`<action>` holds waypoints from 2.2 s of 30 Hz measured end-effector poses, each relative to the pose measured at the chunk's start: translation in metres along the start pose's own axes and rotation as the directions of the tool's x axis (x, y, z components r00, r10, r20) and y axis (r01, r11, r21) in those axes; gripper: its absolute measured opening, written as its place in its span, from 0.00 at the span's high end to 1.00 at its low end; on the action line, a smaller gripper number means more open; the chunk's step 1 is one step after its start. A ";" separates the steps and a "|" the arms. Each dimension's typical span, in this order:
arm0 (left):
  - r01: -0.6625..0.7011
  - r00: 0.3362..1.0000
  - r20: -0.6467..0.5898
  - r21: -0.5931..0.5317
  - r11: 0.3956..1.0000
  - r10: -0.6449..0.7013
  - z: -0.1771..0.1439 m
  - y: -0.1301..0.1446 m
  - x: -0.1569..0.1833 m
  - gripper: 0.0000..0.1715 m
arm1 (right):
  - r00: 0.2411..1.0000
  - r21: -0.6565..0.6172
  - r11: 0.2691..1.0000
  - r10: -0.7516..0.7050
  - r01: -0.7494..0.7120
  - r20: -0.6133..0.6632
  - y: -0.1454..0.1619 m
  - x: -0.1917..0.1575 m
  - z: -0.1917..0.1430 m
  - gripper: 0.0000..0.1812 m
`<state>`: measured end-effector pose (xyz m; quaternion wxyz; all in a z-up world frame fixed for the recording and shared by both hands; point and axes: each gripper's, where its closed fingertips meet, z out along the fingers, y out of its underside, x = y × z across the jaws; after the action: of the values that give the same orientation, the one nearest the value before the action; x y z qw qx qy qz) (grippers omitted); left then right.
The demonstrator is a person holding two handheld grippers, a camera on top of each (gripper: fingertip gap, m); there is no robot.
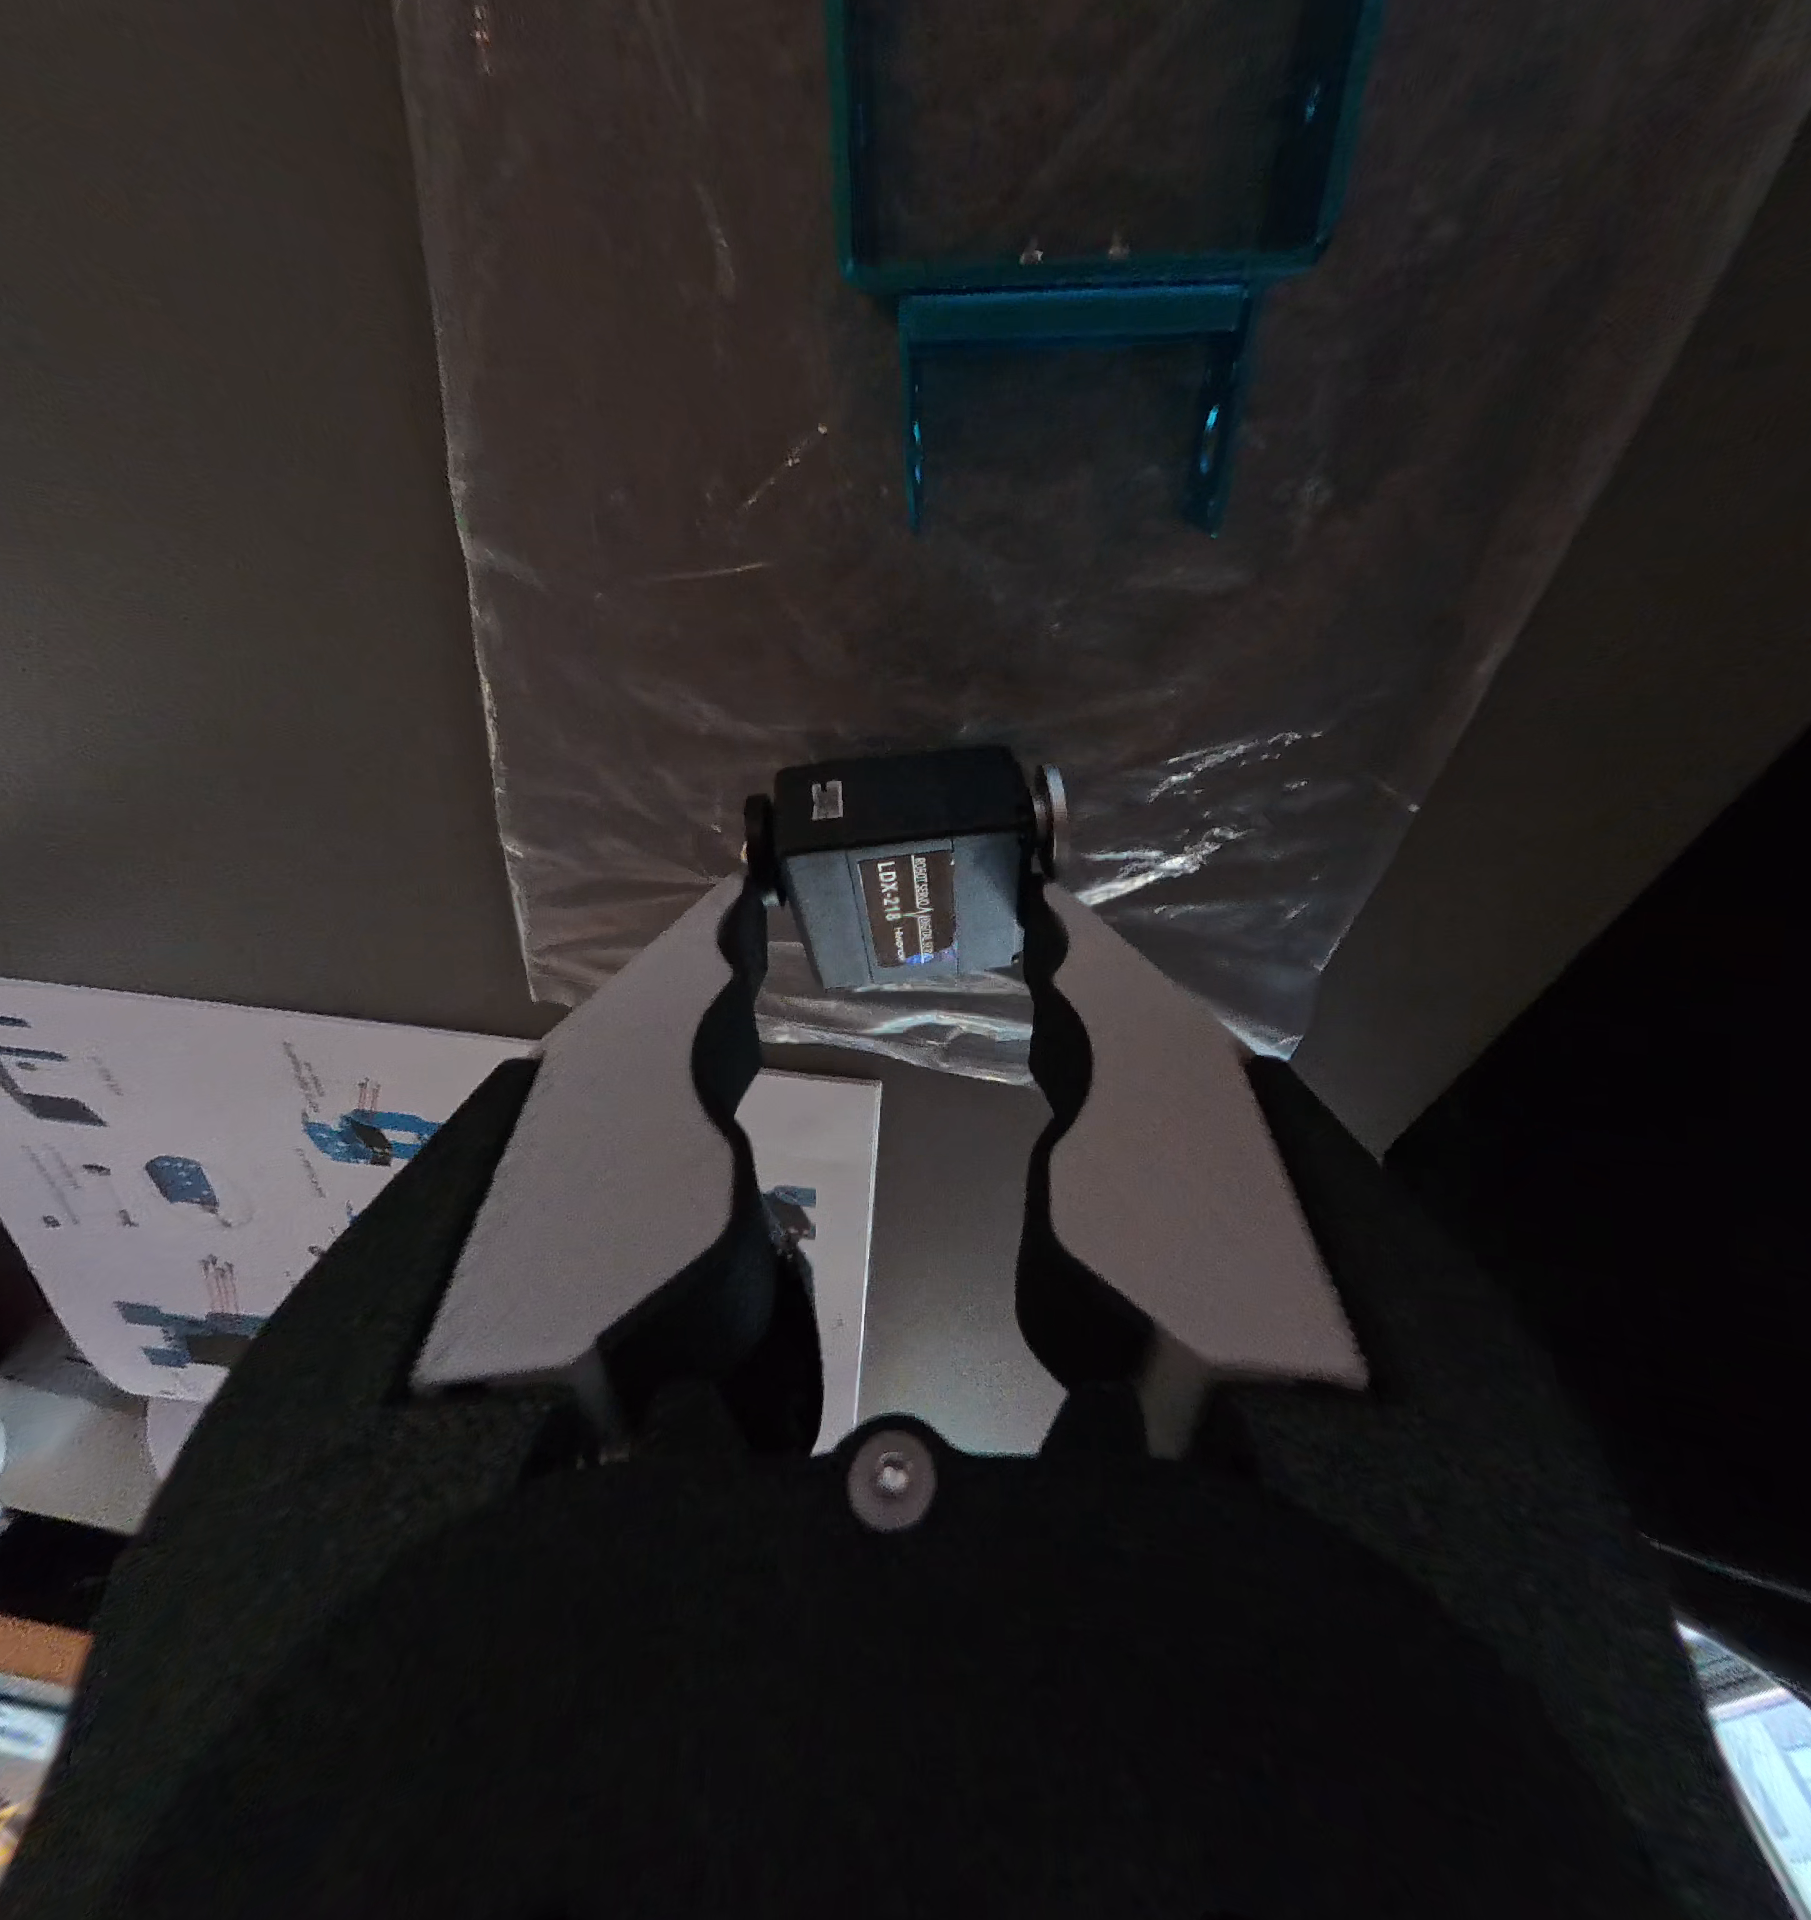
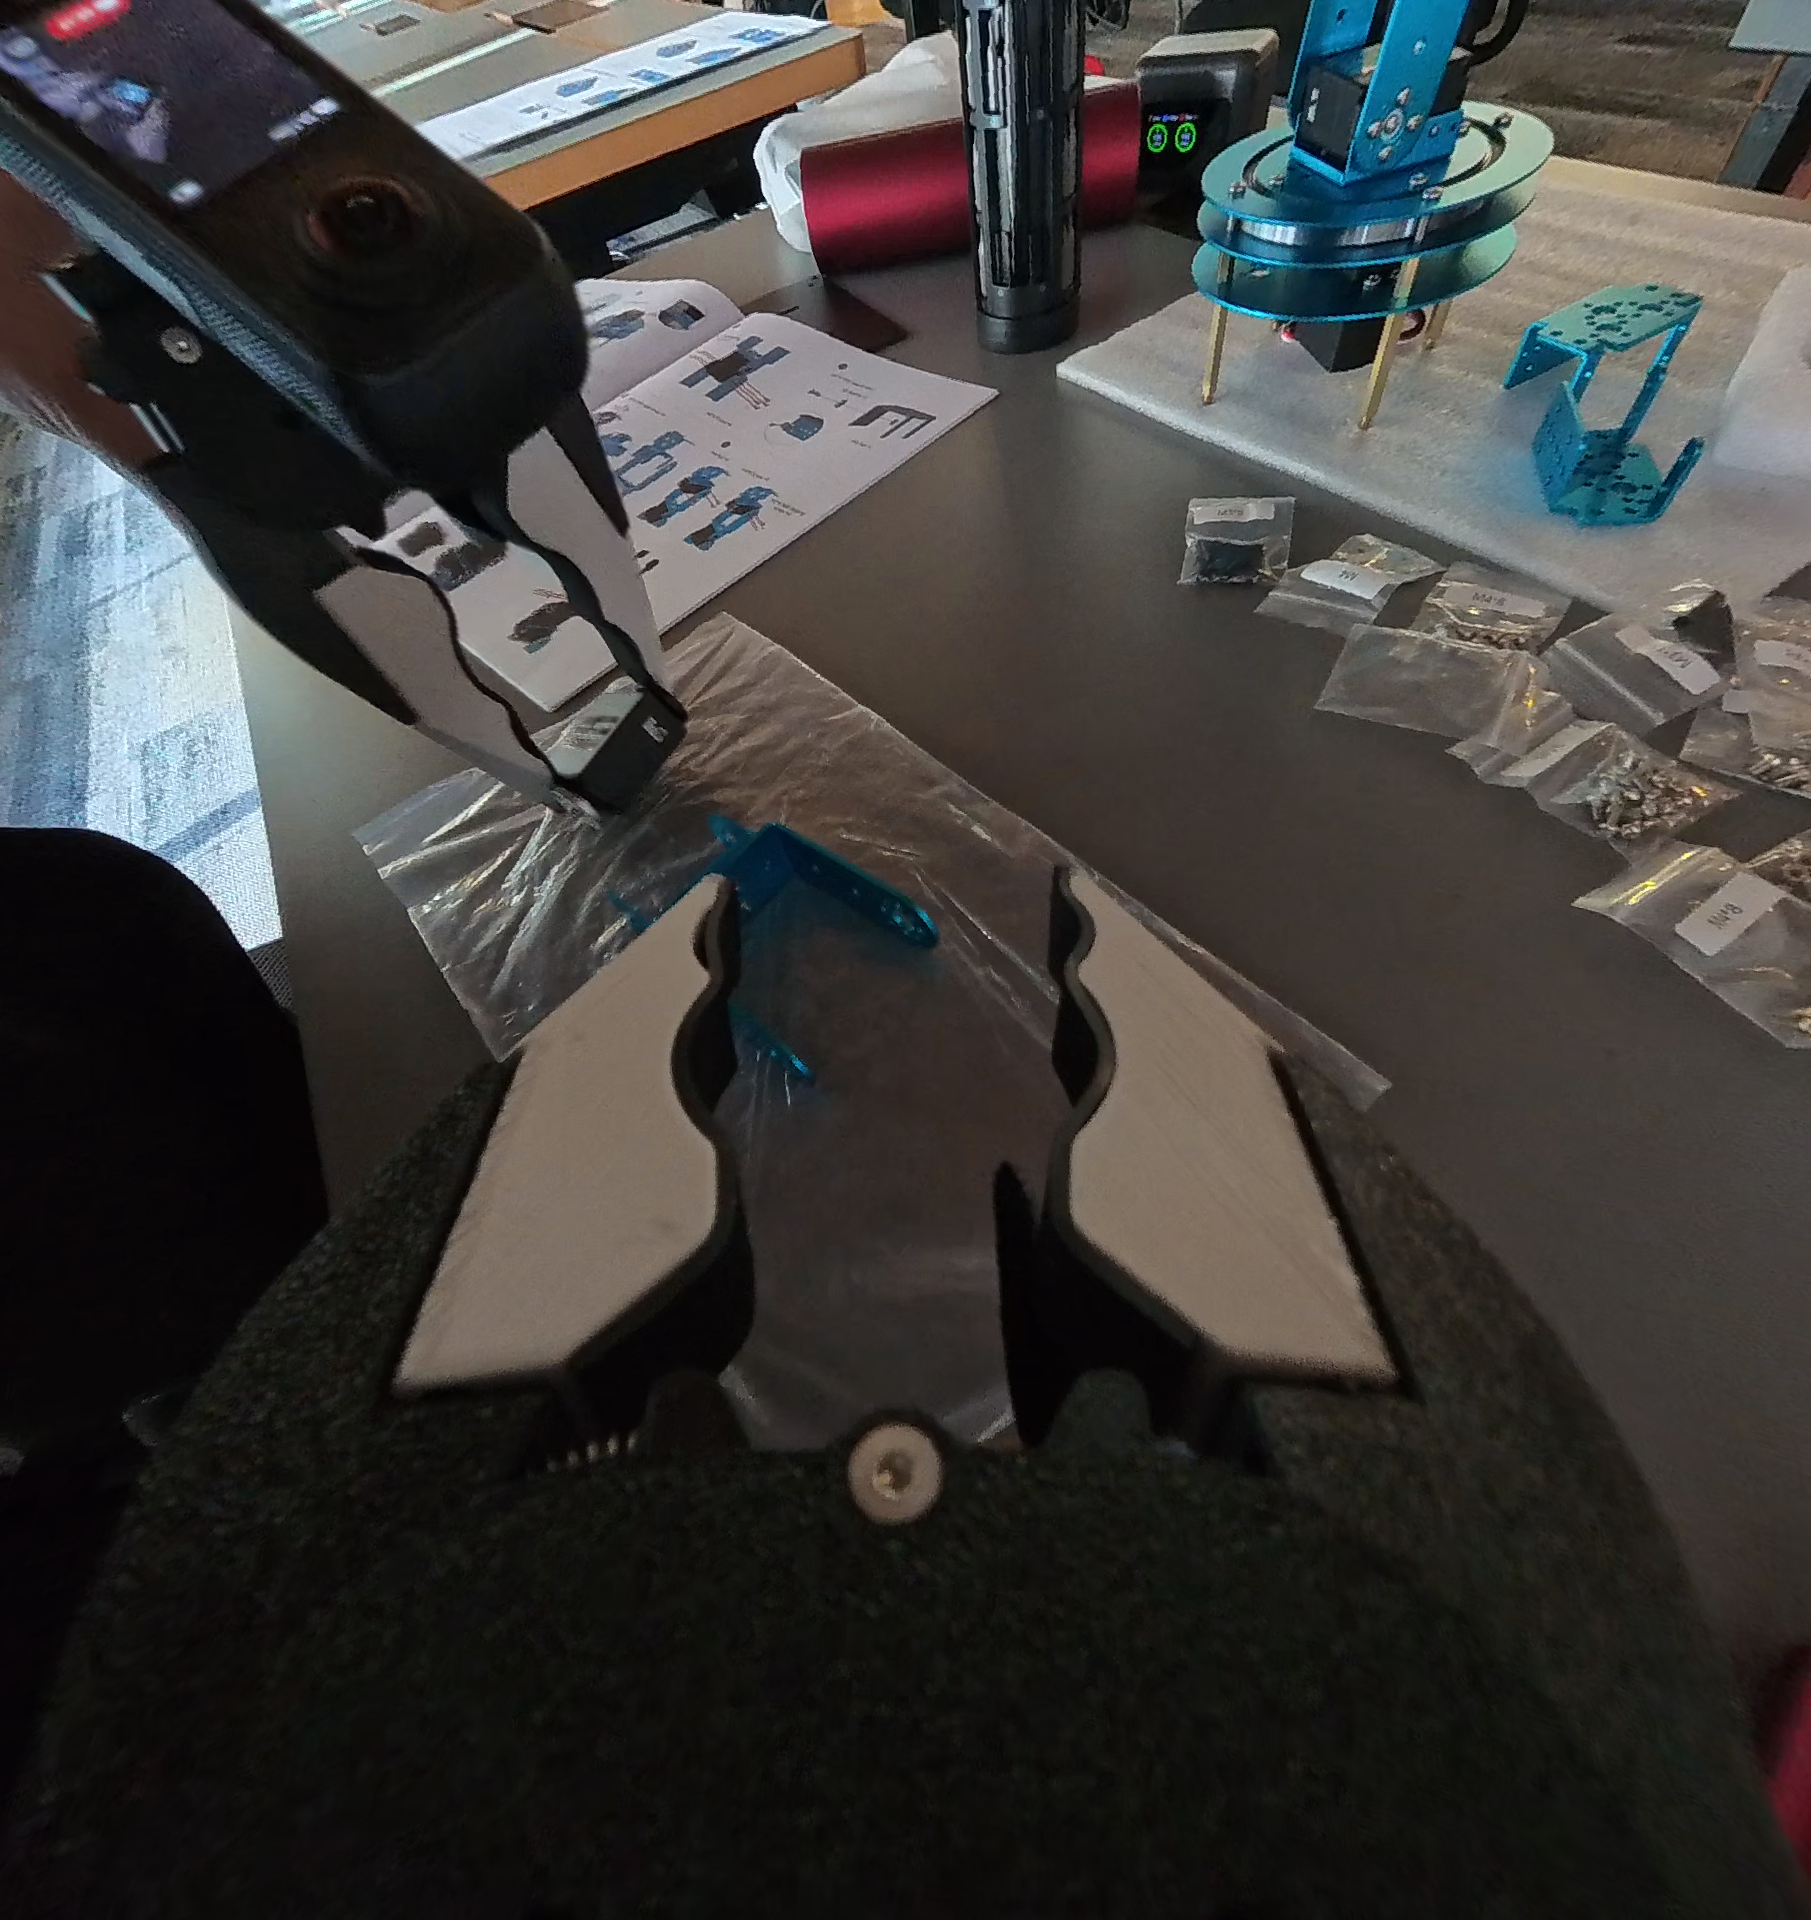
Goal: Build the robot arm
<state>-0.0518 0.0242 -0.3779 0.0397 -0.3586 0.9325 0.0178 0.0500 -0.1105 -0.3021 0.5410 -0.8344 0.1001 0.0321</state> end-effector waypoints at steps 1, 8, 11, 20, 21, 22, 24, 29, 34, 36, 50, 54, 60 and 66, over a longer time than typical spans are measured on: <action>0.006 1.000 -0.010 -0.003 1.000 -0.006 0.001 -0.001 0.000 0.71 | 1.000 0.002 1.000 -0.002 0.002 0.002 0.000 0.000 0.000 0.67; 0.008 0.998 -0.065 -0.020 1.000 -0.009 0.004 -0.004 0.002 0.71 | 1.000 -0.007 1.000 0.008 -0.008 0.005 0.005 0.003 0.001 0.67; 0.008 0.994 -0.104 -0.038 0.999 -0.012 0.006 -0.007 0.004 0.72 | 1.000 -0.012 1.000 0.004 -0.004 0.004 0.006 0.004 0.001 0.67; 0.086 0.982 -0.173 0.077 0.993 -0.072 0.003 -0.012 0.011 0.65 | 1.000 -0.023 1.000 0.013 -0.013 0.002 0.008 0.003 0.004 0.67; 0.125 0.977 -0.188 0.117 0.985 -0.102 0.001 -0.011 0.013 0.62 | 1.000 -0.028 1.000 0.015 -0.015 0.004 0.009 0.002 0.006 0.67; 0.171 0.972 -0.192 0.161 0.972 -0.139 -0.002 -0.010 0.013 0.61 | 1.000 -0.033 0.999 0.016 -0.016 0.007 0.009 0.002 0.008 0.67; 0.275 0.955 -0.186 0.268 0.923 -0.231 -0.010 -0.003 0.012 0.59 | 1.000 -0.048 0.999 0.011 -0.011 0.009 0.008 0.000 0.014 0.66; 0.545 0.782 -0.054 0.543 0.639 -0.621 -0.024 0.071 -0.016 0.59 | 1.000 -0.076 0.997 0.000 0.001 0.019 0.001 -0.010 0.036 0.67; 0.605 0.334 0.385 0.613 0.509 -0.861 -0.030 0.241 -0.035 0.59 | 0.995 -0.099 0.994 -0.032 0.041 0.093 -0.022 -0.043 0.075 0.68; 0.630 0.171 0.517 0.597 0.497 -0.839 -0.038 0.296 -0.028 0.67 | 0.989 -0.118 0.990 -0.057 0.073 0.135 -0.030 -0.060 0.089 0.68; 0.724 0.136 0.086 0.672 0.158 -0.987 -0.001 0.331 0.003 0.69 | 0.998 -0.184 0.983 0.010 0.001 0.061 -0.038 -0.062 0.119 0.67; 0.720 0.155 0.067 0.675 0.160 -0.986 0.000 0.330 0.006 0.68 | 0.999 -0.192 0.981 0.023 -0.016 0.032 -0.035 -0.054 0.116 0.67; 0.719 0.160 0.037 0.681 0.142 -0.986 -0.002 0.324 0.005 0.68 | 0.998 -0.208 0.977 0.057 -0.053 0.013 -0.030 -0.042 0.112 0.66; 0.696 0.196 -0.026 0.707 0.120 -0.980 -0.013 0.304 0.000 0.68 | 0.987 -0.253 0.964 0.042 -0.081 -0.155 -0.026 0.025 0.095 0.66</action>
<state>-0.2560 0.2486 -0.3631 0.3654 -0.7885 0.4478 -0.2103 0.0851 -0.0172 -0.3223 0.4173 -0.8944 0.1608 -0.0002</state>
